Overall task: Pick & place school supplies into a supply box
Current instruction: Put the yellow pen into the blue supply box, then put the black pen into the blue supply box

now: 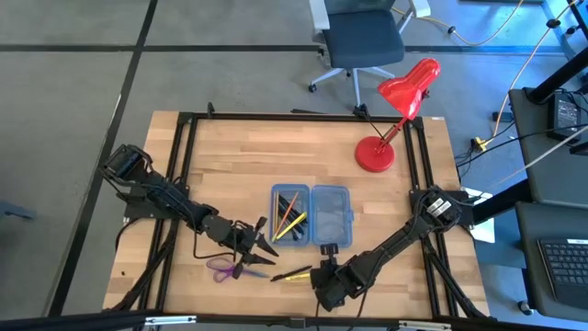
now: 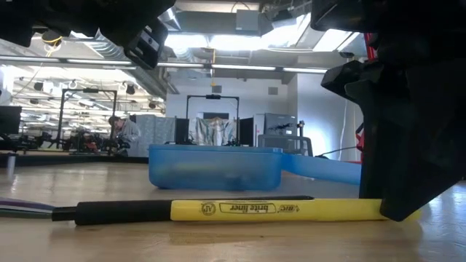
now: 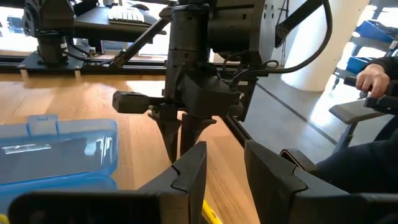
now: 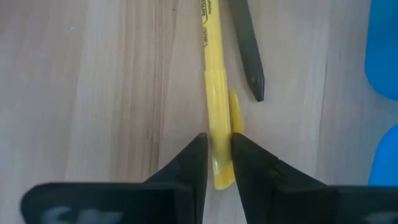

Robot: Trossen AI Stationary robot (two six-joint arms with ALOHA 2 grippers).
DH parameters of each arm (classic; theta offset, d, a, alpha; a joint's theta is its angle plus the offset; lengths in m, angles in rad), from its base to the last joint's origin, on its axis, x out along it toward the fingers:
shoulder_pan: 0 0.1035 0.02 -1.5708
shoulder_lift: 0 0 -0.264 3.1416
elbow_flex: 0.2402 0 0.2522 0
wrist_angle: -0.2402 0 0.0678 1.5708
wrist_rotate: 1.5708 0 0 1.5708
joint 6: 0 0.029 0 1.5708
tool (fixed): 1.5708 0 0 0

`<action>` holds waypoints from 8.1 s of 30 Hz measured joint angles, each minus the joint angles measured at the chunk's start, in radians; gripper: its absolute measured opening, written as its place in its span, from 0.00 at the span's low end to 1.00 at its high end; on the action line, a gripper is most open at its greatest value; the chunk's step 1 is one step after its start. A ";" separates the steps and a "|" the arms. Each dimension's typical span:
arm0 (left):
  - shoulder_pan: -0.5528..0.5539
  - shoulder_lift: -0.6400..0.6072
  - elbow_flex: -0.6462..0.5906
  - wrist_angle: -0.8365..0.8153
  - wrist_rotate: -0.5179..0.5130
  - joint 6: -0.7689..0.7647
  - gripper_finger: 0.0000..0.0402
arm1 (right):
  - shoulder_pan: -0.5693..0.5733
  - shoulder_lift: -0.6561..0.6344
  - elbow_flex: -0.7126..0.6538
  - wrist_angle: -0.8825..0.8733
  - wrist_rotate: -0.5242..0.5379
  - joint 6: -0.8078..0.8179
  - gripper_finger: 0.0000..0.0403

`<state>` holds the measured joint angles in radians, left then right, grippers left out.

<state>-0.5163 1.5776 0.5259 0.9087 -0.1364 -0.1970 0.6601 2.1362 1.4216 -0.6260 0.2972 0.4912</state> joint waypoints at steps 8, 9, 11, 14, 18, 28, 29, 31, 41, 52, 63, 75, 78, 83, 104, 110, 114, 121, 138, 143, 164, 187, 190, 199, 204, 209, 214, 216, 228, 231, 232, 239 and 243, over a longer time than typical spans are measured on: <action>0.000 0.000 0.000 0.000 0.000 0.000 0.26 | 0.004 0.017 0.001 0.001 0.021 -0.004 0.15; 0.000 0.000 0.000 0.000 0.000 0.000 0.26 | 0.006 0.017 0.002 0.001 0.023 -0.009 0.14; 0.000 0.000 0.000 0.000 0.000 0.000 0.26 | 0.010 0.017 0.002 0.001 0.026 -0.026 0.11; 0.000 0.000 0.000 0.000 0.000 0.000 0.25 | 0.012 0.017 0.002 0.000 0.028 -0.029 0.10; 0.000 0.000 0.000 0.000 0.000 0.000 0.25 | 0.011 0.017 0.002 0.001 0.025 -0.026 0.12; 0.000 0.000 0.000 0.000 0.000 0.000 0.25 | 0.013 0.019 0.018 -0.009 0.008 0.024 0.16; 0.000 0.000 0.000 0.000 0.000 0.000 0.25 | 0.015 0.022 0.026 -0.011 0.020 0.009 0.16; 0.000 0.000 0.000 0.000 0.000 0.000 0.25 | 0.019 0.025 0.045 -0.012 0.033 -0.013 0.16; 0.000 0.000 0.000 0.000 0.000 0.000 0.26 | 0.026 0.033 0.107 -0.020 0.034 -0.081 0.16; 0.000 0.000 0.000 0.000 0.000 0.000 0.26 | 0.026 0.032 0.108 -0.026 0.027 -0.052 0.16; 0.000 0.000 0.000 0.000 0.000 0.000 0.25 | 0.026 0.030 0.109 -0.026 -0.004 -0.023 0.16; 0.000 0.000 0.000 0.000 0.000 0.000 0.25 | 0.026 0.029 0.110 -0.025 -0.012 -0.021 0.16; 0.000 0.000 0.000 0.000 0.000 0.000 0.25 | 0.026 0.029 0.111 -0.024 -0.015 -0.021 0.20; 0.000 0.000 0.000 0.000 0.000 0.000 0.26 | 0.026 0.029 0.111 -0.026 -0.015 0.002 0.33; 0.000 0.000 0.000 0.000 0.000 0.000 0.26 | 0.026 0.029 0.156 -0.034 -0.007 -0.043 0.44; 0.000 0.000 0.000 0.000 0.000 0.000 0.26 | 0.026 0.029 0.179 -0.051 -0.005 -0.055 0.44; 0.000 0.000 0.000 0.000 0.000 0.000 0.26 | 0.026 0.029 0.179 -0.065 0.012 -0.047 0.44; 0.000 0.000 0.000 0.000 0.000 0.000 0.25 | 0.023 0.029 0.184 -0.168 0.074 -0.025 0.44; 0.017 0.000 0.000 0.000 -0.232 0.011 0.26 | -0.136 0.027 0.340 -0.389 0.279 -0.241 0.44; 0.038 0.026 0.000 0.001 -0.232 -0.022 0.26 | -0.208 0.027 0.339 -0.378 0.279 -0.392 0.44; 0.208 0.058 0.000 -0.121 -0.042 0.083 0.25 | -0.344 0.027 0.338 -0.377 0.226 -1.001 0.44; 0.343 0.063 0.000 -0.175 0.117 0.089 0.25 | -0.343 0.027 0.337 -0.277 0.225 -1.067 0.44; 0.352 0.067 0.000 -0.177 0.118 0.095 0.25 | -0.343 0.028 0.337 -0.264 0.225 -1.066 0.44; 0.377 0.131 0.000 -0.178 0.098 0.008 0.25 | -0.343 0.028 0.337 -0.237 0.224 -1.061 0.44; 0.379 0.138 0.000 -0.175 0.094 0.001 0.26 | -0.343 0.028 0.337 -0.237 0.230 -1.053 0.44; 0.379 0.117 0.000 -0.178 0.113 0.001 0.25 | -0.328 0.029 0.385 -0.253 0.200 -0.925 0.44; 0.372 0.043 0.000 -0.243 0.160 0.025 0.26 | -0.297 0.028 0.405 -0.320 0.099 -0.743 0.44; 0.363 -0.002 0.000 -0.282 0.160 0.026 0.26 | -0.280 0.028 0.405 -0.323 0.086 -0.695 0.44; 0.209 -0.215 0.000 -0.529 0.078 -0.016 0.25 | -0.149 0.028 0.405 -0.070 -0.034 -0.601 0.44; 0.158 -0.238 0.000 -0.567 0.043 -0.053 0.25 | -0.135 0.028 0.405 0.029 -0.068 -0.600 0.44; 0.146 -0.243 0.000 -0.564 0.043 -0.053 0.25 | -0.133 0.028 0.399 0.062 -0.079 -0.602 0.44; 0.087 -0.297 0.000 -0.583 0.120 -0.100 0.26 | -0.152 0.028 0.245 0.308 -0.089 -0.592 0.44; 0.061 -0.330 0.000 -0.578 0.098 -0.072 0.26 | -0.161 0.031 0.174 0.403 -0.089 -0.572 0.44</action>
<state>-0.4557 1.2472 0.5259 0.3307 -0.0380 -0.2694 0.4992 2.1670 1.5952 -0.2225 0.2081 -0.0811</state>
